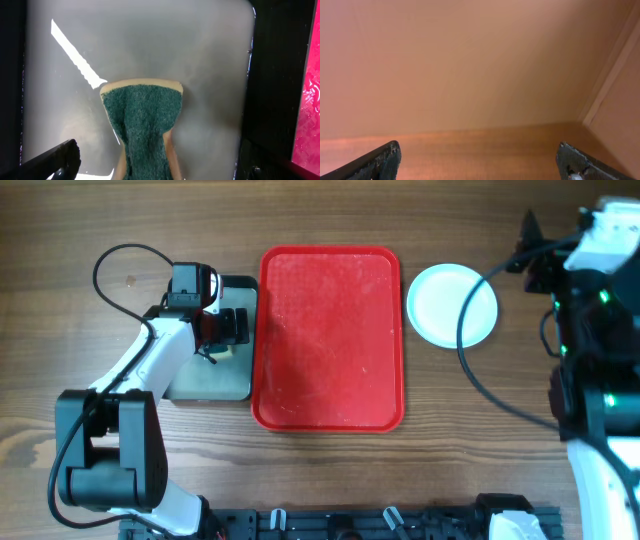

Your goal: Clean dirty plates on tray and stack at the side

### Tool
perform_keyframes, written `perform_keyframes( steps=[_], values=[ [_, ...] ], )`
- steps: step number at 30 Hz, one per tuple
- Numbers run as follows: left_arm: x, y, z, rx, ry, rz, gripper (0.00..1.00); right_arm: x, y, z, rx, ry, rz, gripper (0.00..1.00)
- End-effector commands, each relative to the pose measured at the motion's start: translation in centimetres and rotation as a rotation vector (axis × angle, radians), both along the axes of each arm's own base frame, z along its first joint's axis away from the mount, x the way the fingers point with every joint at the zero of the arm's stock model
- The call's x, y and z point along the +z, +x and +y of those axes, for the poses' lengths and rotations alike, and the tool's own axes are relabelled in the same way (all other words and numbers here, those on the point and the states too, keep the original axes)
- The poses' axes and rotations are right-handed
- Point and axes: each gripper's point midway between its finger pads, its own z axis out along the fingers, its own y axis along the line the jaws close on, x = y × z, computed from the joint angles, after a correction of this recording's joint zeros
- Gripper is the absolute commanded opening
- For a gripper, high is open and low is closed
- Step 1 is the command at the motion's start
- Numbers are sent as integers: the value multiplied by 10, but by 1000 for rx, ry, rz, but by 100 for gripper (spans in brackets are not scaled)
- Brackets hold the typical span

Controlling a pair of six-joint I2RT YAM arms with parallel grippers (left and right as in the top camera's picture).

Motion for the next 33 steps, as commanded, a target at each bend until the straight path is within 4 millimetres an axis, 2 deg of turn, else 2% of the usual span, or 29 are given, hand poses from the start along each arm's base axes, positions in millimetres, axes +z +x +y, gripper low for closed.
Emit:
perform_keyframes(
  steps=[1,4,7,9,12,17,23,27,33],
  values=[
    [-2,0,1,-1,7,4,100,26,-30,0,-3,-23,-71,100],
    [-2,0,1,-1,7,4,100,30,-49,1,-3,-23,-69,100],
    [-2,0,1,-1,7,4,100,22,-65,1,-7,-24,-27,100],
    [-2,0,1,-1,7,4,100,21,-75,-6,-46,-49,-18,99],
    [-2,0,1,-1,7,4,100,19,-86,-4,-36,-50,-28,100],
    [-2,0,1,-1,7,4,100,-18,-109,12,46,-46,-74,100],
    [-2,0,1,-1,7,4,100,-59,-127,32,155,-56,-243,100],
    [-2,0,1,-1,7,4,100,-75,-133,41,206,-71,-338,100],
    [-2,0,1,-1,7,4,100,-90,-144,51,263,-60,-458,100]
  ],
)
